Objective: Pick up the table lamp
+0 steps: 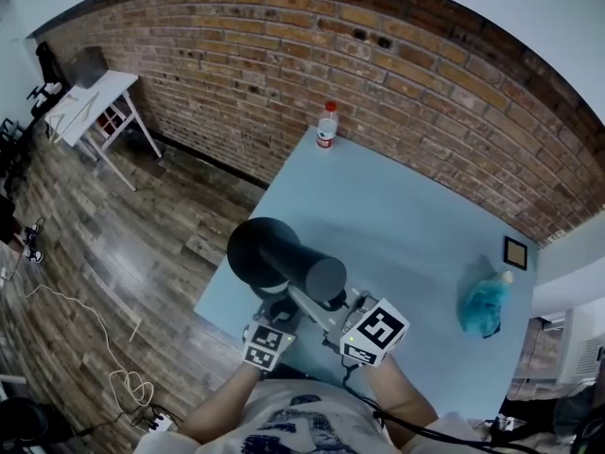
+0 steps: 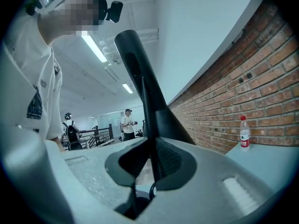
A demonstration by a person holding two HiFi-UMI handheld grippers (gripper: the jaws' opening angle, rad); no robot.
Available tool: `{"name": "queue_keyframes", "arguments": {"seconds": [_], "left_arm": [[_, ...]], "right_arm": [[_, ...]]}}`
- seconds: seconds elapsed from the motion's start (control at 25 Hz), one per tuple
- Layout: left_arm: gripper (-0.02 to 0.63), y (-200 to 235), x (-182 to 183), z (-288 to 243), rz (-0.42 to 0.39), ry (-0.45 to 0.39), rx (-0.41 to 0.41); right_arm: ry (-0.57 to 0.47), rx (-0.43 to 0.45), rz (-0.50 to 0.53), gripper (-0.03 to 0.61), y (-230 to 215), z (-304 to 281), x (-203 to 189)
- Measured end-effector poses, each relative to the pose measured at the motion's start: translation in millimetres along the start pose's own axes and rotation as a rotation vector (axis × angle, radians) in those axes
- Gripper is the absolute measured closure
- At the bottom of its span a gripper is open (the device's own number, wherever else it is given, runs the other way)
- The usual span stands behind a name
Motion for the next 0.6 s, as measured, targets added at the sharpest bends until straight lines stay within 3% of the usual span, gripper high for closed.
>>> {"name": "queue_keyframes", "arguments": {"seconds": [0.6], "left_arm": [[0.549,-29,26,21,-0.062,-0.019,-0.007]], "right_arm": [[-0.045,-0.023,0.057,0.538,21,42,22]]}}
Point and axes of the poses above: the fingertips, and each gripper's own axes: z backward along the fingers, y to its left, x out of its top, the point moved 4 cm from there along z, backward along the fingers, and after that the axes turned 15 degrees about y, right-handed, at the moved point
